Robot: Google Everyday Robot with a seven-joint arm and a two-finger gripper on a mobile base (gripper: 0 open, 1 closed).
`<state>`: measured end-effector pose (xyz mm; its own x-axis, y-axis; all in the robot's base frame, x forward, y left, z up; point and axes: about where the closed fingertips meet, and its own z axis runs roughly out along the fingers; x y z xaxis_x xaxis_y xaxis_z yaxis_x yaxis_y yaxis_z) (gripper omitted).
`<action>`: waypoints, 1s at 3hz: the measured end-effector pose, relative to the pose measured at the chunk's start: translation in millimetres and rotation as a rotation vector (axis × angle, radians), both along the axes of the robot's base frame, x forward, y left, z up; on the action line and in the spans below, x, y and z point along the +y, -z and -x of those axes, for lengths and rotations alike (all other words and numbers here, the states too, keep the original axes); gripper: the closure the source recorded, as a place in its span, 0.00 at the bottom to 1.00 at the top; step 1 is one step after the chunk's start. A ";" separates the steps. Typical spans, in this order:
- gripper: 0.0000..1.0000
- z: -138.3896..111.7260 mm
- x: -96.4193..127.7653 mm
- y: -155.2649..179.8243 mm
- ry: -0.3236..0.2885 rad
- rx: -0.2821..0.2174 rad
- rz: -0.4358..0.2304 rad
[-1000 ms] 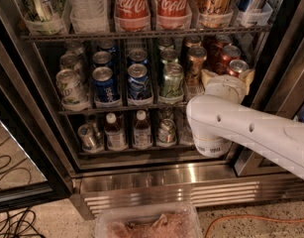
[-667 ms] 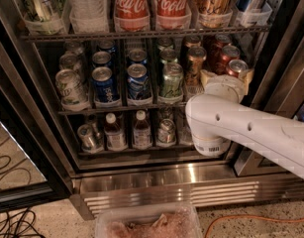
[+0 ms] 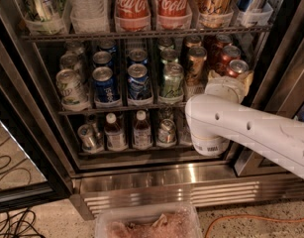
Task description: Pick coke can from middle shelf of fridge
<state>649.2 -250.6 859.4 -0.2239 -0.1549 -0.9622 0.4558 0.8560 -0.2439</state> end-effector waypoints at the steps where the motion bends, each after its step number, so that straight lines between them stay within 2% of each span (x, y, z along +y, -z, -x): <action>1: 0.52 -0.8 -15.8 5.8 0.007 0.004 -0.011; 3: 0.98 -0.7 -15.8 5.6 0.006 0.004 -0.012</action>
Offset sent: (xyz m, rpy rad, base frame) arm 0.0008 -0.0160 -0.0059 0.0115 0.0043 -0.0067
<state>649.9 -266.4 853.8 -0.2288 -0.1423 -0.9630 0.4603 0.8559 -0.2358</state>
